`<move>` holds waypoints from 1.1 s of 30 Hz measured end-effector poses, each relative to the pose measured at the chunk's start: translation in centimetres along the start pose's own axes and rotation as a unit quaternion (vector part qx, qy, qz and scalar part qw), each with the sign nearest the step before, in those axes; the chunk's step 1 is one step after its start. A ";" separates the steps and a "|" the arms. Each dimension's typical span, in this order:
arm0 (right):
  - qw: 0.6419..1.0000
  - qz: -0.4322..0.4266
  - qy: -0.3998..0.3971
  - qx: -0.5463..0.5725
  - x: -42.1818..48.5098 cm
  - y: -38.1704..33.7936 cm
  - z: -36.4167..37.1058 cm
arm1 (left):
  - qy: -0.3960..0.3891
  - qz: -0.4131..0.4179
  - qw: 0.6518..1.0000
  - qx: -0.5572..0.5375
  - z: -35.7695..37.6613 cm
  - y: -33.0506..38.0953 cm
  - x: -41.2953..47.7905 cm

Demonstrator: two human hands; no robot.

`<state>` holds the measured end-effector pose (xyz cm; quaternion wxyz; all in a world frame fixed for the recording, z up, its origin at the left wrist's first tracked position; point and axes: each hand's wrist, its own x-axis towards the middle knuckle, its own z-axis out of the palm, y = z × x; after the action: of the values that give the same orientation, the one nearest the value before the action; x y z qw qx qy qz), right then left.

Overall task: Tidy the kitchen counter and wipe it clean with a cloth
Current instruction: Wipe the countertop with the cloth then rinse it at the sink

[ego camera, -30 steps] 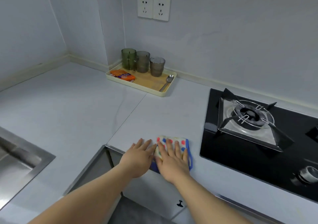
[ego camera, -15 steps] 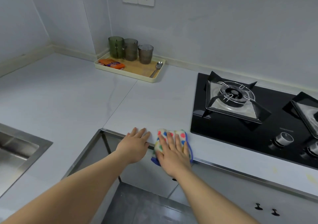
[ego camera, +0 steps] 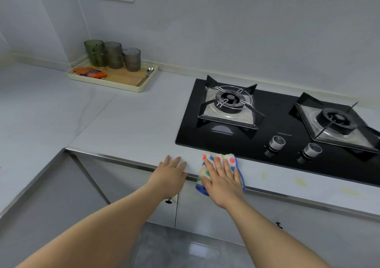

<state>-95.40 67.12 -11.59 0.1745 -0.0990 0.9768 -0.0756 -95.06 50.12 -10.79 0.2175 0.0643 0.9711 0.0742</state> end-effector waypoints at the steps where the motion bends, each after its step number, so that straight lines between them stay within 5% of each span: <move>1: 1.000 0.004 0.002 0.003 -0.2 1.0 0.0 | 0.001 -0.007 1.000 0.000 0.1 0.2 0.0; 11: 0.995 -0.086 -0.025 -0.039 -0.4 2.0 0.1 | 0.014 -0.053 0.998 0.007 0.6 1.6 -0.7; 17: 0.999 0.000 -0.022 -0.023 -0.8 5.0 -0.7 | 0.028 -0.047 0.998 -0.015 1.0 1.4 -0.5; 26: 0.997 -0.062 -0.047 -0.029 0.8 -0.6 -0.3 | -0.004 -0.034 0.999 0.000 0.1 0.9 -0.7; 33: 1.000 0.009 -0.028 -0.004 0.2 2.0 -0.7 | -0.011 -0.022 1.000 0.009 0.1 0.7 -0.7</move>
<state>-96.14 69.08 -11.32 0.2025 -0.0931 0.9725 -0.0677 -94.36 50.67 -10.45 0.2294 0.0454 0.9704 0.0599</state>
